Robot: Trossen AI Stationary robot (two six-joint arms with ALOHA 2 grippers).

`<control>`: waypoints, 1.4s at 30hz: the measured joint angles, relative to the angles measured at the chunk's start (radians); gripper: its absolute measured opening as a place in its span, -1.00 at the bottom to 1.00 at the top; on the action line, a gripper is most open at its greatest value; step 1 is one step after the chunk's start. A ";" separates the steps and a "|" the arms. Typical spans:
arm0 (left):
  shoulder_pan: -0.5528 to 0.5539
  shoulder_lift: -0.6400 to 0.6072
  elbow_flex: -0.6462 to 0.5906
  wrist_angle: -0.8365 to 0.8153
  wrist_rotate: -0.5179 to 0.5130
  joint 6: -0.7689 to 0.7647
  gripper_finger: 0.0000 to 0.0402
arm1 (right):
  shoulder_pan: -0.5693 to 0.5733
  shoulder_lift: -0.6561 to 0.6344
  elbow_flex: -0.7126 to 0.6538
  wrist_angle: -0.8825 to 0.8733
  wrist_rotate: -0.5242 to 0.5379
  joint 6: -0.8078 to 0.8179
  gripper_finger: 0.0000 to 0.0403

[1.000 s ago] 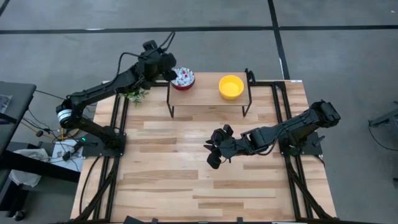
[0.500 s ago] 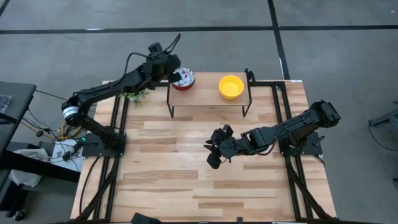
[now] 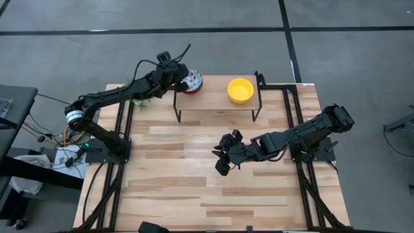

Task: Pick & Place Mini bowls
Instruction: Return to Home Position

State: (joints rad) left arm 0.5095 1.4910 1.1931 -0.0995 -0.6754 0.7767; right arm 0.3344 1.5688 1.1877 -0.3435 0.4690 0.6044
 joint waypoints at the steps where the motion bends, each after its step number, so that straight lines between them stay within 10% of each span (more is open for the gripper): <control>1: 0.000 -0.001 0.000 0.011 0.000 0.006 -0.35 | 0.000 0.000 0.000 0.000 0.000 0.000 -0.61; 14: -0.029 -0.103 0.000 0.075 0.034 0.024 -0.35 | -0.003 0.000 0.000 -0.006 0.001 -0.002 -0.61; 30: -0.206 -0.565 -0.071 -0.325 0.711 -0.772 -0.35 | -0.009 0.000 0.000 -0.014 0.005 -0.082 -0.61; 42: -0.433 -0.971 -0.475 -0.200 0.654 -1.017 -0.35 | -0.026 0.000 0.000 -0.007 0.000 -0.111 -0.61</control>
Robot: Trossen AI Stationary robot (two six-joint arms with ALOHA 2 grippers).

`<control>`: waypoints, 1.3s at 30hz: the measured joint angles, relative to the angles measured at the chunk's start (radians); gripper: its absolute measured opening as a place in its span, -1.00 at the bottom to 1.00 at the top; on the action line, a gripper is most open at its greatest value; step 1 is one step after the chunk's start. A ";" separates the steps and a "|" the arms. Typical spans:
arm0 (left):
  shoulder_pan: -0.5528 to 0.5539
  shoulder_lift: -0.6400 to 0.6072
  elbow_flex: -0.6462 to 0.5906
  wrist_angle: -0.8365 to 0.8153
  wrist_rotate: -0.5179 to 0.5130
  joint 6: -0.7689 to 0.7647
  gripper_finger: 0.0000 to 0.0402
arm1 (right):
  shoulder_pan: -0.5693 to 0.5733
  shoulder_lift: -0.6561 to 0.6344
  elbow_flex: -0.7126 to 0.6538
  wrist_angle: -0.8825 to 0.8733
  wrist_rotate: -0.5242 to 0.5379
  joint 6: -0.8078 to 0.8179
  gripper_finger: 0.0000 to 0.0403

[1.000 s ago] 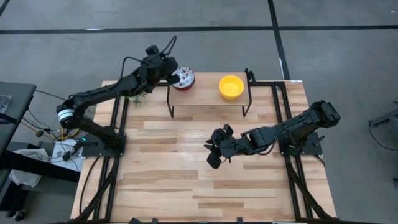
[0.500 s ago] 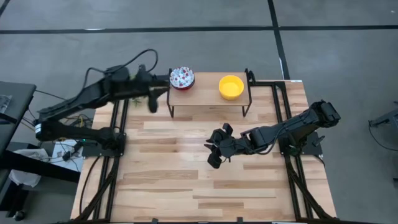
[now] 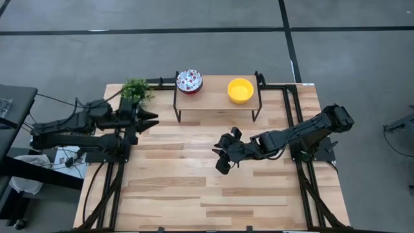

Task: Pick & Place Mini bowls
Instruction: Return to Home Position

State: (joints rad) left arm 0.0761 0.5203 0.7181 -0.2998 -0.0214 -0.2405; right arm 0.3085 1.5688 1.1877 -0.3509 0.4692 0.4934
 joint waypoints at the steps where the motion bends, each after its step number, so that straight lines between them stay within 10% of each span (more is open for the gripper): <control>1: -0.008 -0.024 -0.039 0.034 -0.004 0.000 -0.35 | 0.002 0.000 0.000 0.003 -0.001 -0.008 -0.61; 25: -0.011 -0.330 -0.643 0.414 -0.054 -0.153 -0.35 | -0.162 -0.319 -0.019 0.044 -0.399 -0.282 -0.61; 39: -0.011 -0.474 -0.713 0.440 -0.057 -0.179 -0.35 | -0.206 -0.909 -0.681 0.496 -0.484 -0.333 -0.61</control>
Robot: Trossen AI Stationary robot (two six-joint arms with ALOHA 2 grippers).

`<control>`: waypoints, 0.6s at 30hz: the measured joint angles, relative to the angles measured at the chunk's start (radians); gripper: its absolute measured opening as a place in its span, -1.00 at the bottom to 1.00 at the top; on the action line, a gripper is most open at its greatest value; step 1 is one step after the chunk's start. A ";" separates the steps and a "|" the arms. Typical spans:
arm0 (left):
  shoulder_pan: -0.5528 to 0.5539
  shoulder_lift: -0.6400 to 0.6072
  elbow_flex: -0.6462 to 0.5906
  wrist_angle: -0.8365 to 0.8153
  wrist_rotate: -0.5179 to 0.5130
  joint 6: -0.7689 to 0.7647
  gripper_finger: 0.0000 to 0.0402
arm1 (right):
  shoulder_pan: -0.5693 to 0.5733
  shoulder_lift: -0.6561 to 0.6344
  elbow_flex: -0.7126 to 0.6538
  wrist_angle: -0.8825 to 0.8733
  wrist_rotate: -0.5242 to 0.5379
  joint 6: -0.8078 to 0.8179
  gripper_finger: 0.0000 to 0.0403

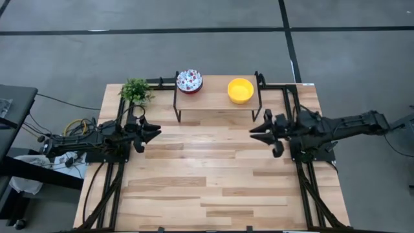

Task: Pick & Place Mini bowls
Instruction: Return to Home Position

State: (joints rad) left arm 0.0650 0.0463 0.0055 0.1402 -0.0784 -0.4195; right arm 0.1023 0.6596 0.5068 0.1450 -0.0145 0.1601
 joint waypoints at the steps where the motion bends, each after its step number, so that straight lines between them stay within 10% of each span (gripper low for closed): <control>1: 0.000 0.000 0.000 0.000 0.000 -0.002 -0.35 | 0.000 -0.031 -0.057 0.057 -0.020 -0.015 -0.61; 8: 0.000 0.000 0.000 0.000 0.009 -0.007 -0.35 | 0.000 -0.153 -0.358 0.433 -0.052 -0.048 -0.61; 18: -0.002 0.000 0.000 -0.001 0.210 -0.087 -0.35 | 0.002 -0.261 -0.498 0.400 -0.062 0.049 -0.61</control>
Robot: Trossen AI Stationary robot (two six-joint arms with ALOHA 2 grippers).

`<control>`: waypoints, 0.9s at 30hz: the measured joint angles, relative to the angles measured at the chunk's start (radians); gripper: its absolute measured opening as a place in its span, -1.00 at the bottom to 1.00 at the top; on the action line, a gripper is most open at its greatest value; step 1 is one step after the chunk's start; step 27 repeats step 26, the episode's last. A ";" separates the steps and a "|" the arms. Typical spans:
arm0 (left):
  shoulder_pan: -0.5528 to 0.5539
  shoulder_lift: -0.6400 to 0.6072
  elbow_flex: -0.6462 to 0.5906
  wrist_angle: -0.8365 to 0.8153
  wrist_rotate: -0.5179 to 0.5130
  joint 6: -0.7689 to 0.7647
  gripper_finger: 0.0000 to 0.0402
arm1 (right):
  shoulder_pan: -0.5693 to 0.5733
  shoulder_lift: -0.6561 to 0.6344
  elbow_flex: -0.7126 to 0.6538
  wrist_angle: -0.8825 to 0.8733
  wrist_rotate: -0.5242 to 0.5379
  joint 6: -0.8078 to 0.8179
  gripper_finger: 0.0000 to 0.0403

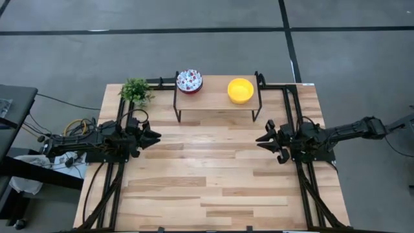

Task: Pick & Place Mini bowls
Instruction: Return to Home Position

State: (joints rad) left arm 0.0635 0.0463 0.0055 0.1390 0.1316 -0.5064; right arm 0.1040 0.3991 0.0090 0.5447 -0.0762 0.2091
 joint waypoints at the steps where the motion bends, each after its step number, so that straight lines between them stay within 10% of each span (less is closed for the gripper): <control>1: 0.000 0.000 0.000 0.000 0.000 0.000 -0.35 | 0.000 -0.008 0.000 -0.012 -0.003 0.000 -0.61; 27: 0.000 0.001 0.000 0.001 0.001 -0.007 -0.35 | 0.007 -0.040 0.000 -0.151 0.000 0.140 -0.61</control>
